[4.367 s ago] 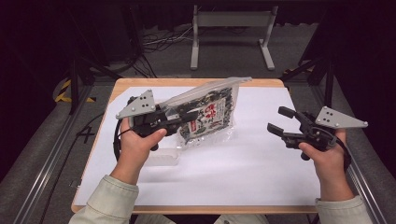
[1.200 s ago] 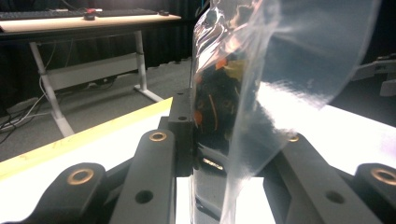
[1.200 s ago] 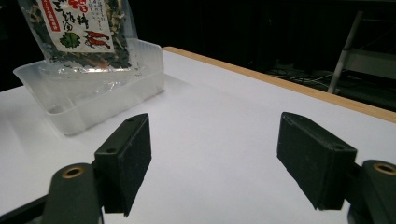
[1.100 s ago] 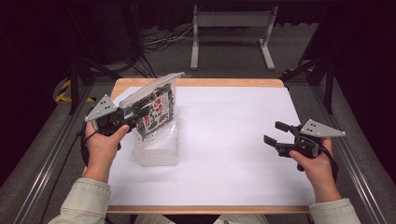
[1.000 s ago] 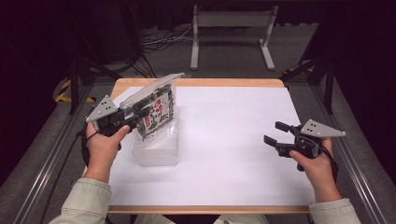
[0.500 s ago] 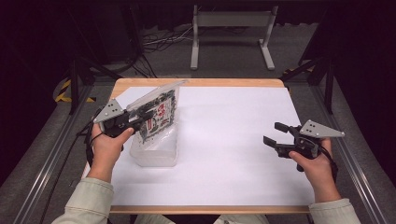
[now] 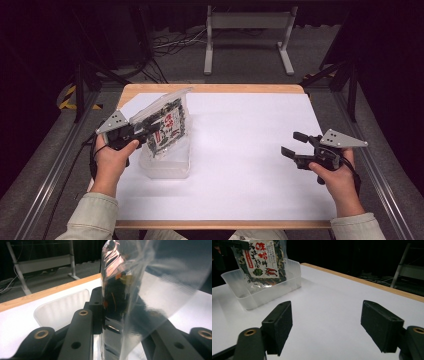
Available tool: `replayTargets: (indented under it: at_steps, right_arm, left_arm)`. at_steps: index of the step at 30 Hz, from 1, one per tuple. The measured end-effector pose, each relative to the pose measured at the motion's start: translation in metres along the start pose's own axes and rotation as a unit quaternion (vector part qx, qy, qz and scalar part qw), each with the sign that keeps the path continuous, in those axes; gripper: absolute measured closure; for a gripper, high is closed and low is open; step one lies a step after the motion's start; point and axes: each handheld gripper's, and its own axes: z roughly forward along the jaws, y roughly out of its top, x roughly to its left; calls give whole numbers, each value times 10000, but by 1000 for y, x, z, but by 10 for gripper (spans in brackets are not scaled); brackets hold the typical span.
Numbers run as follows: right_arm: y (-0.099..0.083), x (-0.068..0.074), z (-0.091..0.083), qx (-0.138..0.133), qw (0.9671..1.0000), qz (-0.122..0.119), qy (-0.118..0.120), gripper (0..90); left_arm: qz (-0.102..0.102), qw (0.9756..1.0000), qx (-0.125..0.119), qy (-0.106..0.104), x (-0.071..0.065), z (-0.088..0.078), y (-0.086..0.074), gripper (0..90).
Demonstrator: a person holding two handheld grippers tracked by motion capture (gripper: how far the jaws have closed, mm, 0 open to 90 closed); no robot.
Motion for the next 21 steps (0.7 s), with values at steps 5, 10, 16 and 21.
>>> replayTargets:
  at_steps: [5,10,16,21]
  right_arm:
    - [0,0,0,3,10000,-4,15,257]
    - [-1,0,0,-4,10000,35,13,255]
    - [-1,-1,3,1,10000,49,41,254]
    - [-2,-2,4,26,10000,56,66,253]
  left_arm:
    - [-161,9998,24,83,8,-4,-5,708]
    - [-225,9996,71,138,11,-4,-5,701]
    - [-362,9990,195,158,10,-3,-4,686]
    - [-460,9987,7,232,10,-6,-2,556]
